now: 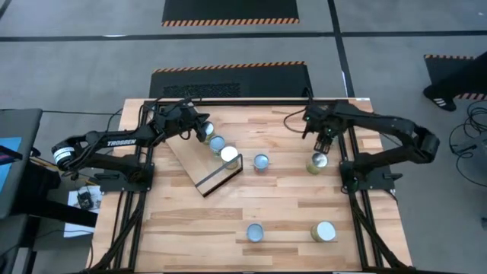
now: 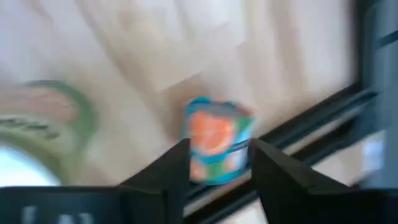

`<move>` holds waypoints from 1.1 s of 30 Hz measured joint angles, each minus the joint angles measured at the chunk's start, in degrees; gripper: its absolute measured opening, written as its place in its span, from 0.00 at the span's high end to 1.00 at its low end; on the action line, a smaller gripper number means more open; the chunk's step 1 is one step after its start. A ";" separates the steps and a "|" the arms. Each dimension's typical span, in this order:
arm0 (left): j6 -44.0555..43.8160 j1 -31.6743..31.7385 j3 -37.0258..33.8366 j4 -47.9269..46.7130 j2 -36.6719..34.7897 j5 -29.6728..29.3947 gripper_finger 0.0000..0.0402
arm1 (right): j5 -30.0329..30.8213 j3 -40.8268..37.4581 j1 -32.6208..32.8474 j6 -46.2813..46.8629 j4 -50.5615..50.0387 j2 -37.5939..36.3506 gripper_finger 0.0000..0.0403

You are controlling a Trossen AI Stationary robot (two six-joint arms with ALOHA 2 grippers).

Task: Pick and place cans onto a shelf
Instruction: Adjust the small canned oranges on the shelf

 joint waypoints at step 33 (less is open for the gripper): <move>1.45 -0.04 0.00 -0.77 0.00 0.02 1.00 | -5.67 0.51 -14.25 5.14 3.37 9.80 0.97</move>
